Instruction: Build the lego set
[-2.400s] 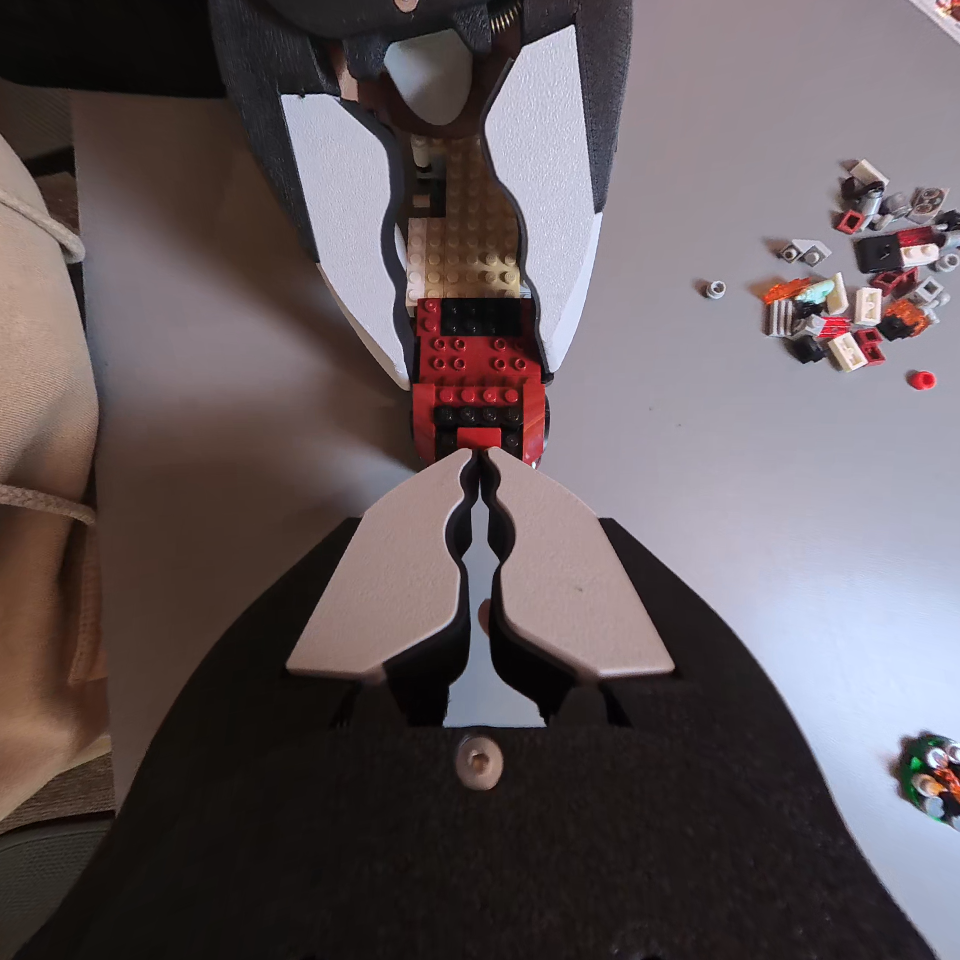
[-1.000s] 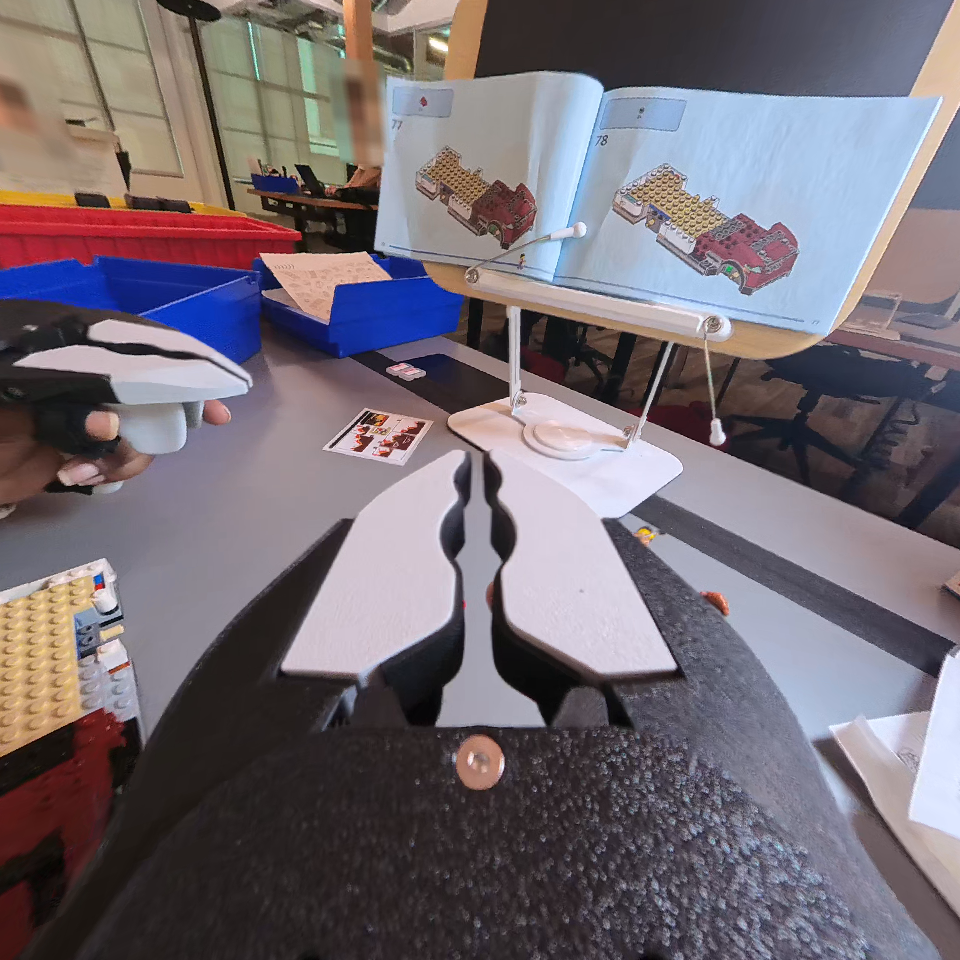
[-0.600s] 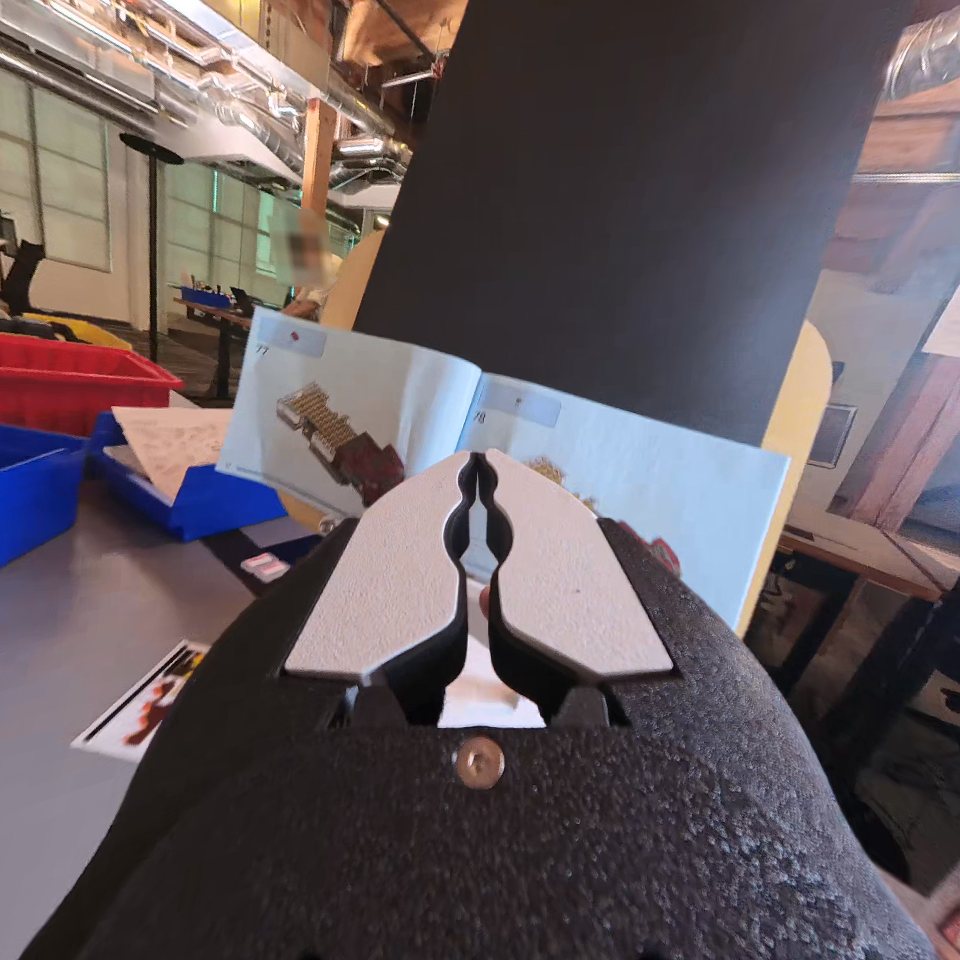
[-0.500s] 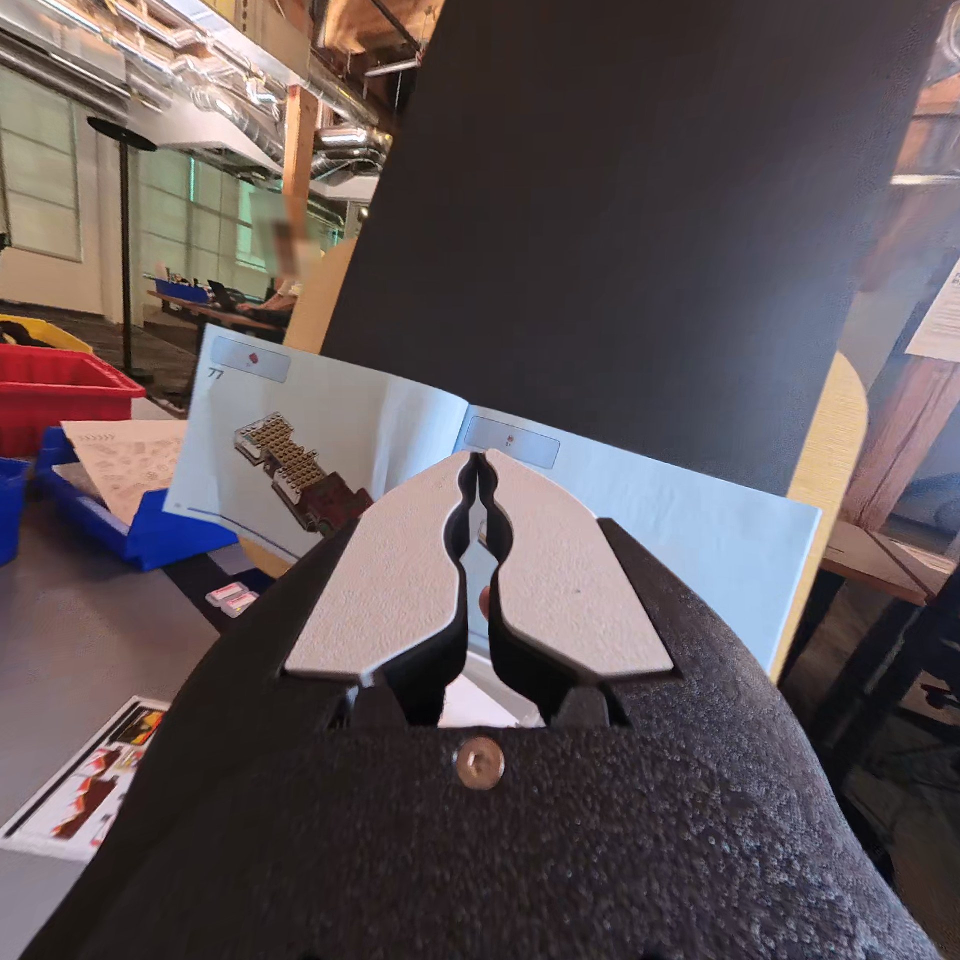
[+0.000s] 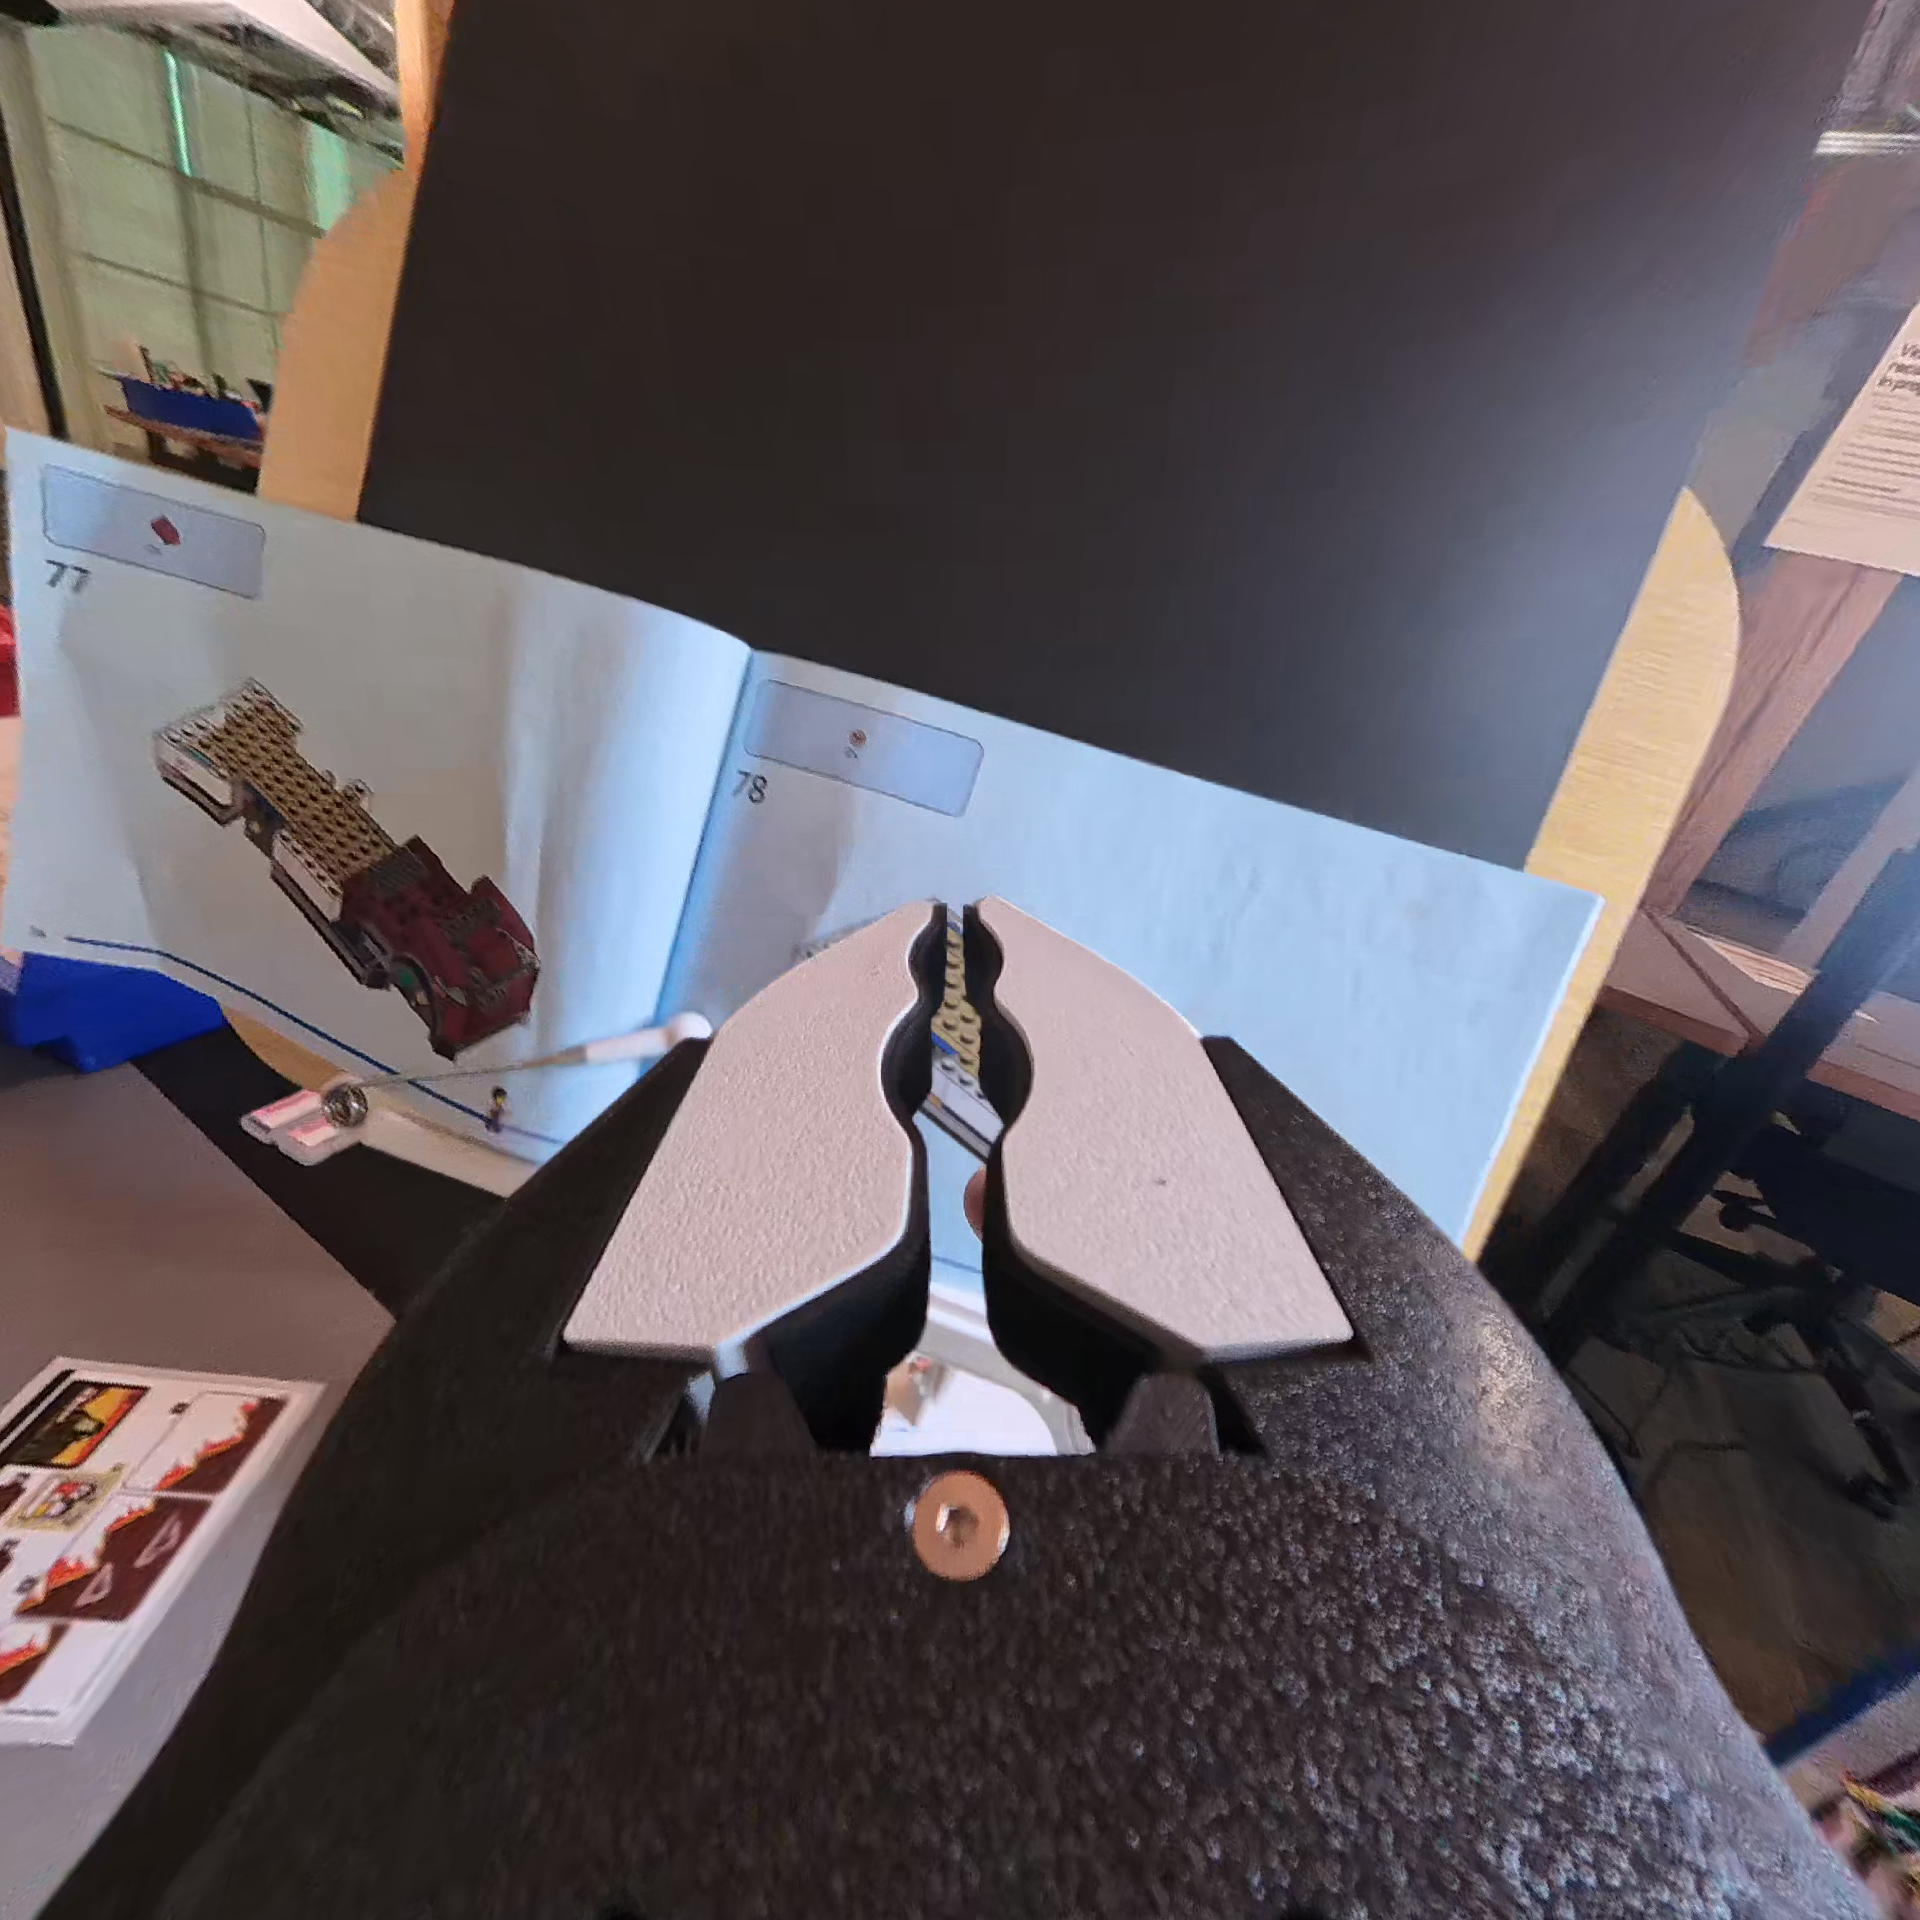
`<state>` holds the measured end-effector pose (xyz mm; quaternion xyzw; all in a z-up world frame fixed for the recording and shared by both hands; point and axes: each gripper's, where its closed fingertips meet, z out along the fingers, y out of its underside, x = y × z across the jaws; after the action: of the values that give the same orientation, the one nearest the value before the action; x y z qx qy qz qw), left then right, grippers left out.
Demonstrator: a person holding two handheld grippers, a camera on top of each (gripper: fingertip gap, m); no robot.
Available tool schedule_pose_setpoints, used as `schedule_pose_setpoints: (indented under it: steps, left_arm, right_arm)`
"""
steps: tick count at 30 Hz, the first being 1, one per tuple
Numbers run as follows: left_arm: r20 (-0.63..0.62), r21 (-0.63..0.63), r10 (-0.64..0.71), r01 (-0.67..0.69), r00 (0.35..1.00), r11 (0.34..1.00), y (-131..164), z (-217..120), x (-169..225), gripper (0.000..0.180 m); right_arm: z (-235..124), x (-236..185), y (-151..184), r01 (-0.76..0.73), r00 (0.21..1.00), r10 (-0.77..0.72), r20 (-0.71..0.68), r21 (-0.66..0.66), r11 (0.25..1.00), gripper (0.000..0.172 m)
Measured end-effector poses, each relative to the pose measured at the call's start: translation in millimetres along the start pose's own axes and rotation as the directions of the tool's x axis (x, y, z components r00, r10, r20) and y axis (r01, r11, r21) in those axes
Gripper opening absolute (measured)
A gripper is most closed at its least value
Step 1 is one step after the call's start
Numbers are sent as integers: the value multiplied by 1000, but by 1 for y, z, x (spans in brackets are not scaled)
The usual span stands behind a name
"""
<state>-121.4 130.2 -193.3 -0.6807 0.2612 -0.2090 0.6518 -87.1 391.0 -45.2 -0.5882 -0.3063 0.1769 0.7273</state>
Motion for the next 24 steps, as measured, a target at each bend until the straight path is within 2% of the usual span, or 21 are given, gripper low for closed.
schedule_pose_setpoints:
  steps: [5,12,24]
  left_arm:
    - [-17,-16,25,-26,1000,1000,3,2,5,0]
    - [-14,-46,60,-61,998,997,11,5,5,0]
    - [18,-97,79,-77,997,992,27,10,-5,0]
  right_arm:
    - [-20,15,23,16,1000,-16,-15,-21,1000,3]
    - [-41,14,54,14,1000,-14,-12,-30,999,3]
    - [-40,15,75,0,1000,0,-3,-13,1000,3]
